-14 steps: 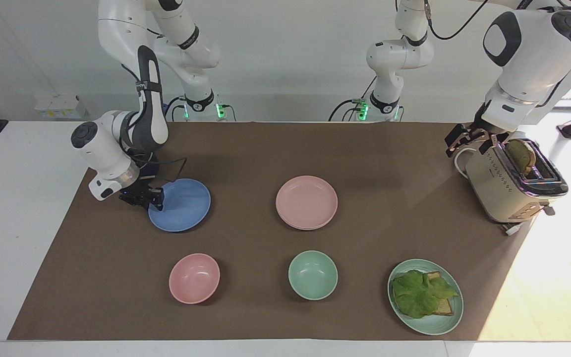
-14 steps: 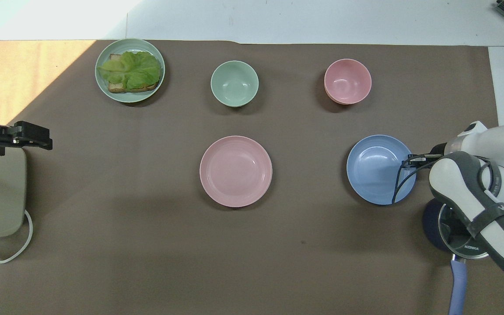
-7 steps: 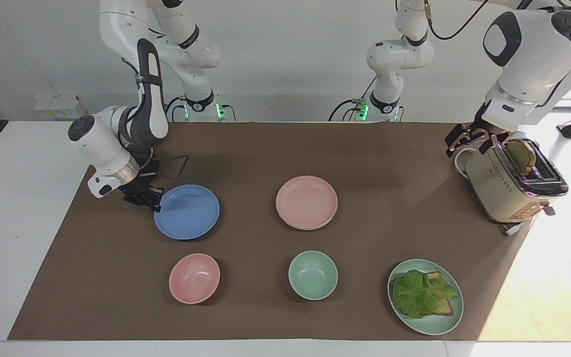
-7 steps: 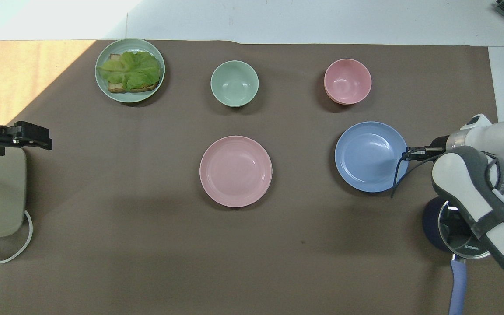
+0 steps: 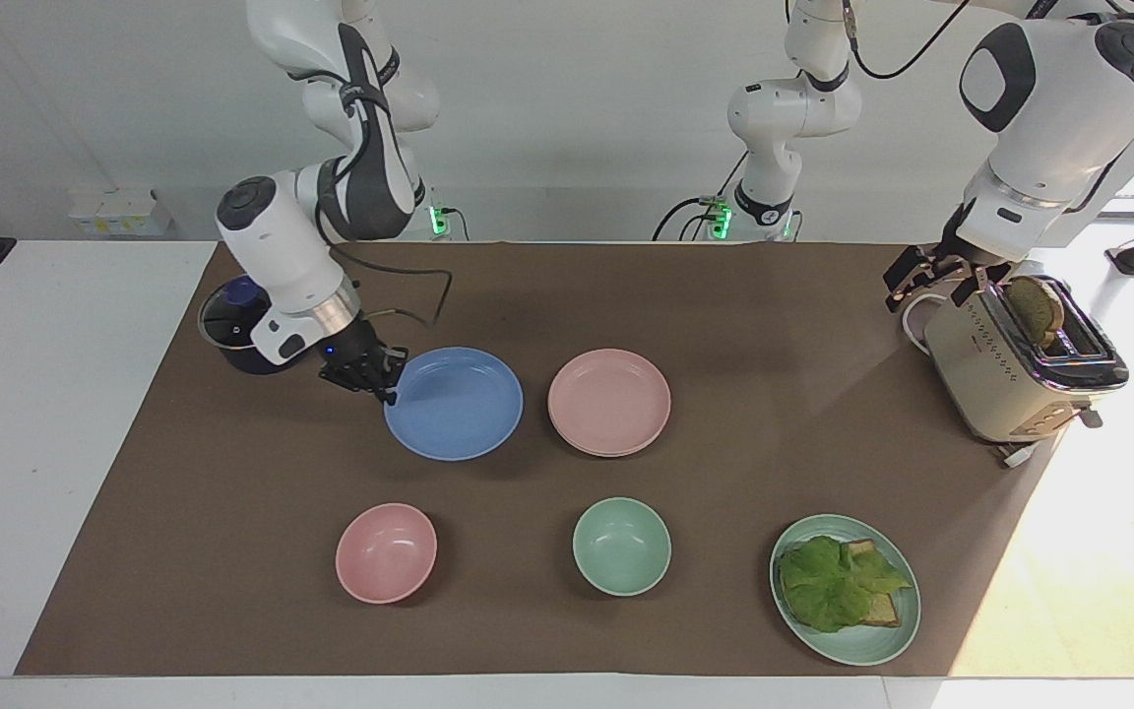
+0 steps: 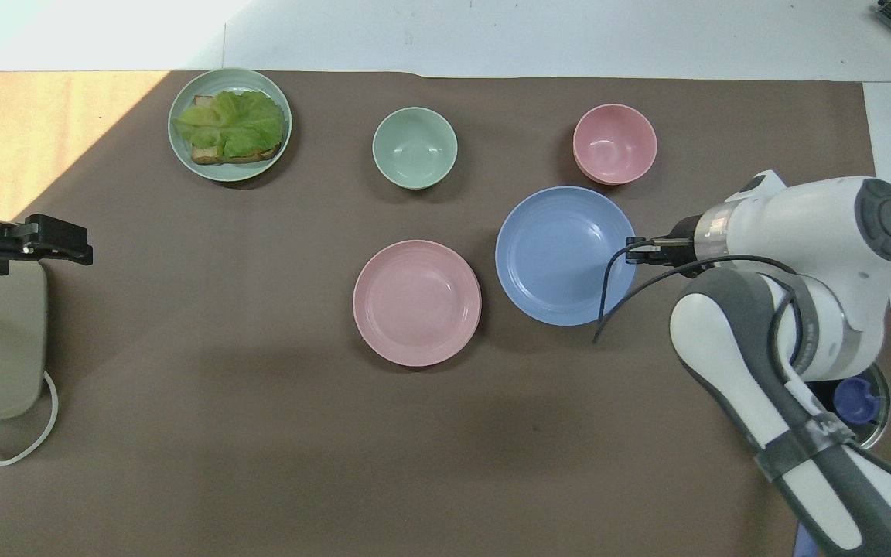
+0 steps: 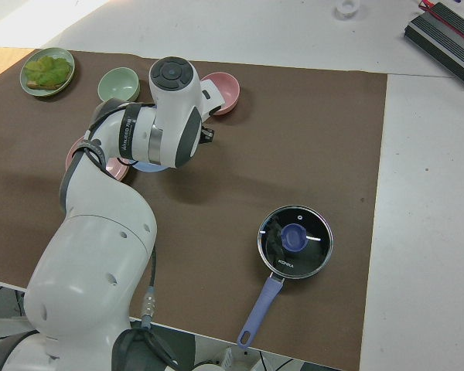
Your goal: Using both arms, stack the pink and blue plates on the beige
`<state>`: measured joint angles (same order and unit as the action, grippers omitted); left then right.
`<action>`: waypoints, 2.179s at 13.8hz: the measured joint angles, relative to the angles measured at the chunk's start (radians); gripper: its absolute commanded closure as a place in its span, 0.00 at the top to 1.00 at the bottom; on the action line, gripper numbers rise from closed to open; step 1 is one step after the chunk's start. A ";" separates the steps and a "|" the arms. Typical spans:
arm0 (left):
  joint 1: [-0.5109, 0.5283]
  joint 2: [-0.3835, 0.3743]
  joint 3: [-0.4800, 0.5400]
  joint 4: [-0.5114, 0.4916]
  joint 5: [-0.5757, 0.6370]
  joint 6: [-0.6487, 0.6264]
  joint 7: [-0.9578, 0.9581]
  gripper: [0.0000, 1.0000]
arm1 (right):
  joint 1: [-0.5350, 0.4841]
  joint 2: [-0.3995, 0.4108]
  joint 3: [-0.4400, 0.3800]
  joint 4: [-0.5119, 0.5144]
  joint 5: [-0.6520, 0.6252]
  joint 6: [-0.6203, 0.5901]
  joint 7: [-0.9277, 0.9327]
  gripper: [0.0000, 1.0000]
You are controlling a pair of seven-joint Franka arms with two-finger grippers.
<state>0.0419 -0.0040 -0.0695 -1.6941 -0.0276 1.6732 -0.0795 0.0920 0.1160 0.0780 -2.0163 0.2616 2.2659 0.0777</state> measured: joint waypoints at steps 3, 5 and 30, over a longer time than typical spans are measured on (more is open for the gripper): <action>0.000 0.000 0.000 0.000 0.000 0.000 0.000 1.00 | 0.121 0.018 0.002 0.029 0.000 0.012 0.205 0.00; 0.000 0.000 0.000 0.000 0.000 0.000 0.000 1.00 | 0.207 0.047 0.003 0.036 0.000 0.051 0.316 0.00; 0.000 0.000 0.000 0.000 0.000 0.000 0.000 1.00 | 0.265 0.089 -0.028 0.088 -0.106 0.046 0.400 1.00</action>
<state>0.0419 -0.0043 -0.0695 -1.6941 -0.0276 1.6731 -0.0795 0.3565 0.2046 0.0499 -1.9278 0.1552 2.3118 0.4776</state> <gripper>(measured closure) 0.000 0.000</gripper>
